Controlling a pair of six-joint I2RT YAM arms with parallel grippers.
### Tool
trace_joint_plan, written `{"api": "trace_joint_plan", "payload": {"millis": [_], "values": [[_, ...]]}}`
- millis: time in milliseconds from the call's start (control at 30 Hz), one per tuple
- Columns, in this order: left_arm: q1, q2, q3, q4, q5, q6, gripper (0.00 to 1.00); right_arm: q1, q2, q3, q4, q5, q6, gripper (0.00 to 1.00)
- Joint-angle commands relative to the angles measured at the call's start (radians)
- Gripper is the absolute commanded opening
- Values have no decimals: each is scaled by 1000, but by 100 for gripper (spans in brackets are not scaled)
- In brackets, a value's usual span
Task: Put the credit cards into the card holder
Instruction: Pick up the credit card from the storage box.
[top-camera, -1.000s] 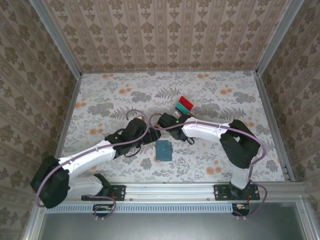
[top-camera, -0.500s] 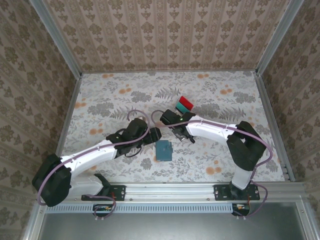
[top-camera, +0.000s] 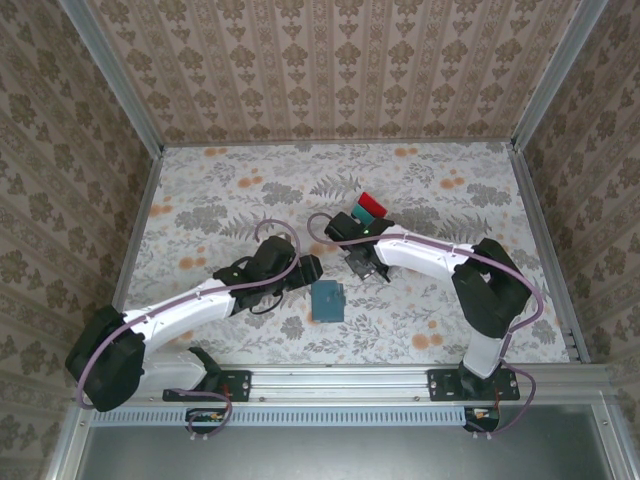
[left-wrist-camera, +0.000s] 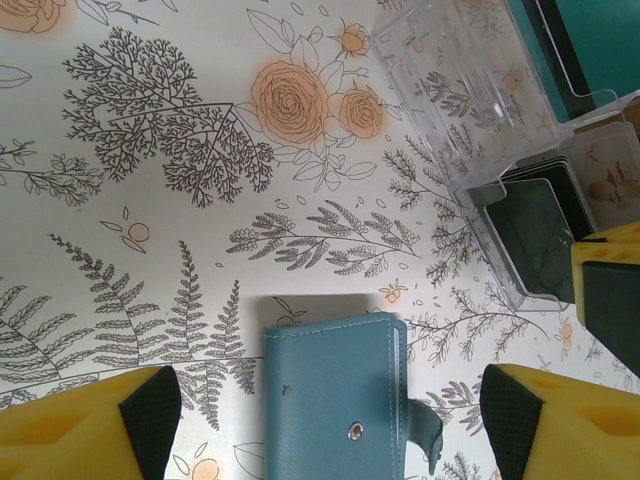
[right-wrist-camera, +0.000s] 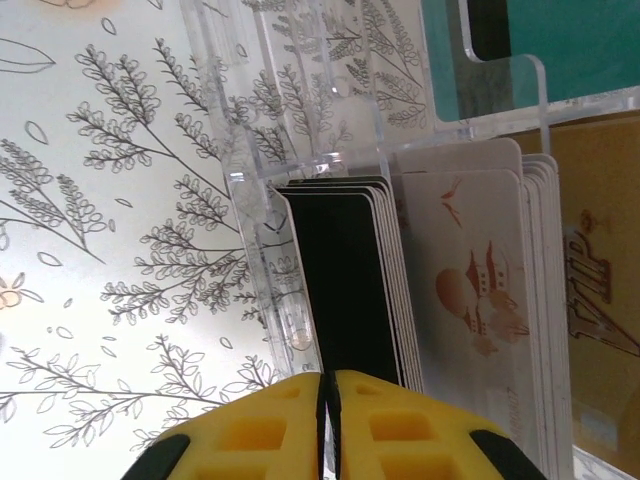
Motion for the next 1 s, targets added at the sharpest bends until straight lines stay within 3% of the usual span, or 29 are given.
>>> {"api": "trace_joint_plan", "payload": {"millis": [0, 400, 967], "values": [[8, 11, 20, -19, 11, 0, 82, -14, 23, 23, -24, -46, 20, 15], [14, 20, 22, -17, 19, 1, 82, -25, 45, 39, -30, -35, 20, 15], [21, -6, 10, -59, 15, 18, 82, -35, -203, 28, -125, -137, 40, 3]]}}
